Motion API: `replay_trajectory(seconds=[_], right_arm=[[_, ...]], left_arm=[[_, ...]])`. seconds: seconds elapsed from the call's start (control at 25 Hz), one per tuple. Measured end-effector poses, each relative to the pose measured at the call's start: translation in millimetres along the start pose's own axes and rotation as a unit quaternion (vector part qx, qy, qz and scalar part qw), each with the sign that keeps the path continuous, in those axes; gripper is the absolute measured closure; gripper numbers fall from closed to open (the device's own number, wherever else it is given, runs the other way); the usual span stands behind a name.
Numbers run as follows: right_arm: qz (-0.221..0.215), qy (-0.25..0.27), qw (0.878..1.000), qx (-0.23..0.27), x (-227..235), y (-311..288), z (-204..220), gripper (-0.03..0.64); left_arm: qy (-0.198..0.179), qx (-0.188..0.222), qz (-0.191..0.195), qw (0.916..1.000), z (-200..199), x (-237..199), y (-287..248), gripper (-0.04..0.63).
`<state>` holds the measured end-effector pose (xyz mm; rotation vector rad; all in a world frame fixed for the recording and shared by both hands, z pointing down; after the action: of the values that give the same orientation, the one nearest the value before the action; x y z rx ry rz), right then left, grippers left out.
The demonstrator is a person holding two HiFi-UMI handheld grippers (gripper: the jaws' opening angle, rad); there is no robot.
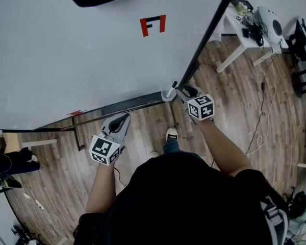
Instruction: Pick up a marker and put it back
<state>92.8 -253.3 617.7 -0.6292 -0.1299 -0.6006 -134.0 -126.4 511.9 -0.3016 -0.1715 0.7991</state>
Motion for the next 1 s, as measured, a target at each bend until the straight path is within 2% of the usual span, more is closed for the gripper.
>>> replay_trajectory(seconds=[0.48, 1.0], right_arm=[[0.019, 0.017, 0.999, 0.027, -18.1, 59.5, -8.3, 0.477], [0.023, 0.01, 0.998, 0.05, -47.1, 101.2, 1.5, 0.479]], left_arm=[[-0.027, 0.028, 0.002, 0.9992, -20.8, 10.9, 20.1, 0.583], [-0.046, 0.037, 0.021, 0.998, -27.8, 34.4, 40.9, 0.583]])
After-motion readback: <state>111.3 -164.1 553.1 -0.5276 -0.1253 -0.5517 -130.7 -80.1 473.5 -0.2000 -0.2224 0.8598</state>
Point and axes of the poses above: the fingertips, and each gripper's own axes: y backward along the fingers, x to its right, z out of its underside, the point moved 1 cm from there along y, backward along the fingers, and after that the axes turned 8 degrees about -y, right-handed, at the moved point
